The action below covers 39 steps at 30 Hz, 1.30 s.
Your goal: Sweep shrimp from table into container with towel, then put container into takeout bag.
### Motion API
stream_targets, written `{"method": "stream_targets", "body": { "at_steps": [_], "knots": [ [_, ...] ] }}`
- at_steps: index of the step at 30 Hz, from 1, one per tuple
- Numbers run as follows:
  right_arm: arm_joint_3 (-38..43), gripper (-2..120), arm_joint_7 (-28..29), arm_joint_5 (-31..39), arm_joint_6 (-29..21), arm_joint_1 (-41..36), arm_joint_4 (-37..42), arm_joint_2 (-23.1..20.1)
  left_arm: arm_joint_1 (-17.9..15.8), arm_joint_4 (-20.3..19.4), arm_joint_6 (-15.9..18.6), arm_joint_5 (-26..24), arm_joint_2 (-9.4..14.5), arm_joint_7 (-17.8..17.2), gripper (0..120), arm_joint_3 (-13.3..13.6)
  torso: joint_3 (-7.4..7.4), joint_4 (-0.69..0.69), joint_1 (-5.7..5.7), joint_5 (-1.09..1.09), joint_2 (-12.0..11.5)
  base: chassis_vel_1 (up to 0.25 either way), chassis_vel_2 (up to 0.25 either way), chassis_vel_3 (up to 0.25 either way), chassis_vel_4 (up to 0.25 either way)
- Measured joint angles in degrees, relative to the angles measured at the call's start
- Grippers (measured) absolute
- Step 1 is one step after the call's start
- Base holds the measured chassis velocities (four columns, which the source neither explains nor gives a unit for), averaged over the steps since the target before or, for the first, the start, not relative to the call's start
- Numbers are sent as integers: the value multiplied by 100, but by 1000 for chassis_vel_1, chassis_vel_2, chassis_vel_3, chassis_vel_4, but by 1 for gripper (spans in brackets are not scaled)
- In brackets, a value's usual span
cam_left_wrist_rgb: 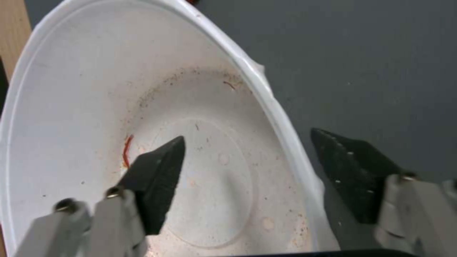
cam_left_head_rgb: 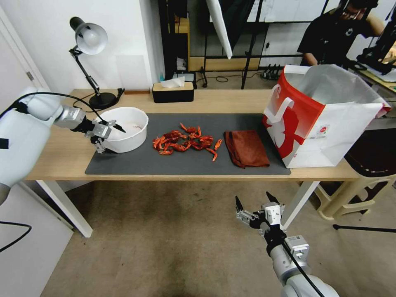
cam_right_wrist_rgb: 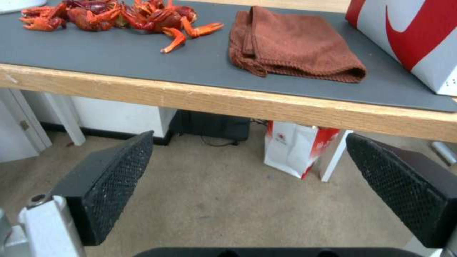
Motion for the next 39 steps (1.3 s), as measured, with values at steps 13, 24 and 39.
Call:
{"method": "stream_targets", "body": {
  "at_steps": [13, 24, 39],
  "knots": [
    [-14, 100, 0, -64, 9, -35, 26, 44, 11, -62, -54, -51, 22, 190, 19, 123, 0, 0, 0, 0, 0, 0, 0, 0, 0],
    [-37, 100, 9, -130, 21, -71, 23, 97, 90, -271, -157, -355, 205, 272, 0, 95, 0, -2, -1, 0, 0, 0, 0, 0, 0],
    [-56, 100, 20, -166, 19, -122, 91, 100, 1287, -1784, -230, -994, 1150, 102, 0, -564, 0, 0, 0, -1, 0, 0, 0, 0, 0]
  ]
}}
